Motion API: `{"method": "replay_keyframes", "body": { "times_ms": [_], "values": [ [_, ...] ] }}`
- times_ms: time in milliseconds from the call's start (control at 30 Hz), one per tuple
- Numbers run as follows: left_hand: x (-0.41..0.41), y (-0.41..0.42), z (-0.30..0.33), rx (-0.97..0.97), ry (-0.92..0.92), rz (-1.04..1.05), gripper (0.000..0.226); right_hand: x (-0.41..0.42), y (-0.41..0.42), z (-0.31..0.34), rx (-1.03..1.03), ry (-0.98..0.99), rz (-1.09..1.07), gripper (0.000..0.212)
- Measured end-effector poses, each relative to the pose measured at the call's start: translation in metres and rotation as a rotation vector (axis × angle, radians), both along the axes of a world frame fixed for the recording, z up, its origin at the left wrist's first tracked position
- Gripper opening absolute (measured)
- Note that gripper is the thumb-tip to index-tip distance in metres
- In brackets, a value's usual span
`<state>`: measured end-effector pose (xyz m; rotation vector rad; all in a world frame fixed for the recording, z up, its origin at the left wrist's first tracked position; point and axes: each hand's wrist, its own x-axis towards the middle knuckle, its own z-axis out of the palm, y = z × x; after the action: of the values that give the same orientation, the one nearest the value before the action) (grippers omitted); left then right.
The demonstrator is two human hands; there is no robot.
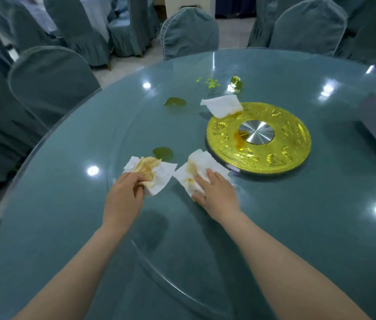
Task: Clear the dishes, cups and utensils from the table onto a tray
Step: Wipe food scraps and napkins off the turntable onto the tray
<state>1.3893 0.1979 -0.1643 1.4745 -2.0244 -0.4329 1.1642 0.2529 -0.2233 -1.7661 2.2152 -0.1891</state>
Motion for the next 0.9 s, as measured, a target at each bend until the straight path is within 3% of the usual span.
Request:
{"method": "replay_keyframes", "body": {
  "times_ms": [167, 267, 367, 533, 600, 800, 900],
  "values": [
    [0.007, 0.015, -0.004, 0.058, 0.027, -0.012, 0.023, -0.032, 0.051, 0.006, -0.121, -0.064, -0.127, 0.037],
    [0.002, 0.029, -0.004, 0.113, 0.048, -0.039, 0.025, -0.061, 0.088, 0.014, -0.075, -0.113, -0.270, 0.038],
    [-0.004, 0.043, 0.002, 0.124, 0.059, -0.076, 0.027, -0.087, 0.123, 0.017, -0.022, -0.014, -0.340, 0.039],
    [-0.005, 0.046, 0.020, 0.096, 0.046, -0.100, 0.028, -0.120, 0.135, 0.033, 0.054, -0.007, -0.540, 0.026],
    [-0.005, 0.044, 0.025, 0.079, 0.038, -0.100, 0.029, -0.130, 0.135, 0.039, -0.004, -0.019, -0.574, 0.026],
    [-0.011, 0.036, 0.025, 0.063, 0.011, -0.105, 0.030, -0.122, 0.130, 0.052, -0.302, -0.184, -0.490, 0.058],
    [-0.014, 0.035, 0.020, 0.070, 0.018, -0.103, 0.031, -0.118, 0.123, 0.055, -0.364, -0.179, -0.471, 0.051]
  ]
}}
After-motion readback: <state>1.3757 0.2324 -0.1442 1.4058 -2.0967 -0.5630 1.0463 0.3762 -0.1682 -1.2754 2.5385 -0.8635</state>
